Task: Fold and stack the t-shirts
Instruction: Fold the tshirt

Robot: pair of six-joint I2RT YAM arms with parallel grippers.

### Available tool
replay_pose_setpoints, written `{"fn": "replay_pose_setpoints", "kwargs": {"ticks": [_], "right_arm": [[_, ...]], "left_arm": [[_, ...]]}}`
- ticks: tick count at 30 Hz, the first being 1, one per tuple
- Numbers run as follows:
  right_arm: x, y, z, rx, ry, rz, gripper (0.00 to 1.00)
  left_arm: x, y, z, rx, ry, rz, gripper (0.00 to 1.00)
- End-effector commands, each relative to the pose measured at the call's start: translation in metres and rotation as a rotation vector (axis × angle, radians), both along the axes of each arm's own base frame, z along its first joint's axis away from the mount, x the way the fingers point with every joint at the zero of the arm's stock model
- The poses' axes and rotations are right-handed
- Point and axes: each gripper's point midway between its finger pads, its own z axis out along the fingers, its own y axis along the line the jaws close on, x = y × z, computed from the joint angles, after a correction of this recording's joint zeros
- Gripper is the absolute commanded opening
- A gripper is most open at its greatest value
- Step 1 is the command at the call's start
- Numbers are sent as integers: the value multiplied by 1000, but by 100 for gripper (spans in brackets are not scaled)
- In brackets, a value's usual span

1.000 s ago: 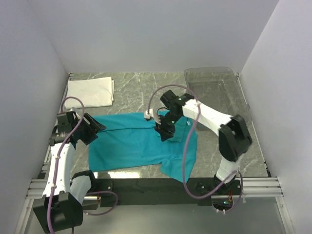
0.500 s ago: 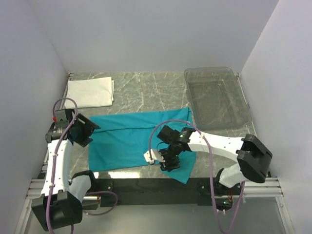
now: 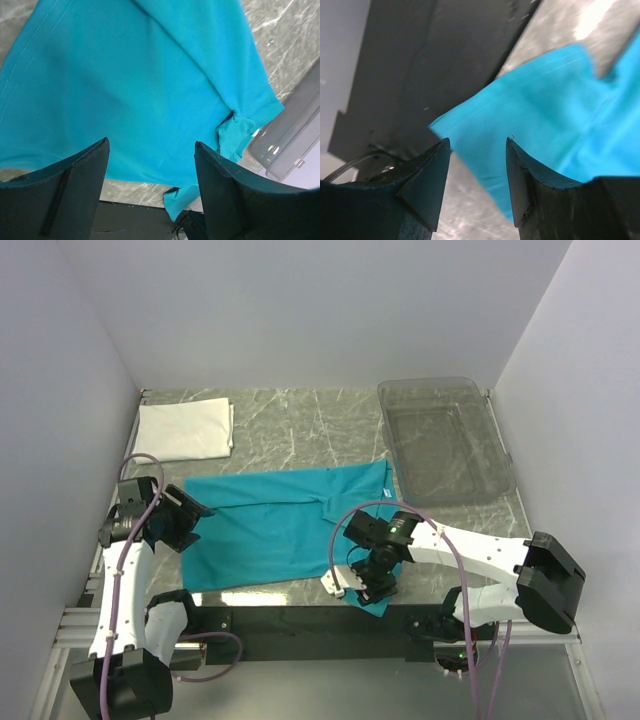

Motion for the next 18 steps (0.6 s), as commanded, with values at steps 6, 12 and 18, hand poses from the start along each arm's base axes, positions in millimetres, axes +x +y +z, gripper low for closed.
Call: {"fn": "replay_pose_setpoints", "kwargs": {"ticks": [6, 12, 18], "right_arm": [[-2, -5, -8, -37, -19, -44, 53], [43, 84, 34, 191, -79, -310, 52], [60, 177, 66, 367, -93, -346, 52]], "left_arm": [[-2, -2, -2, -22, 31, 17, 73], [5, 9, 8, 34, 38, 37, 72], [12, 39, 43, 192, -2, 106, 71]]}}
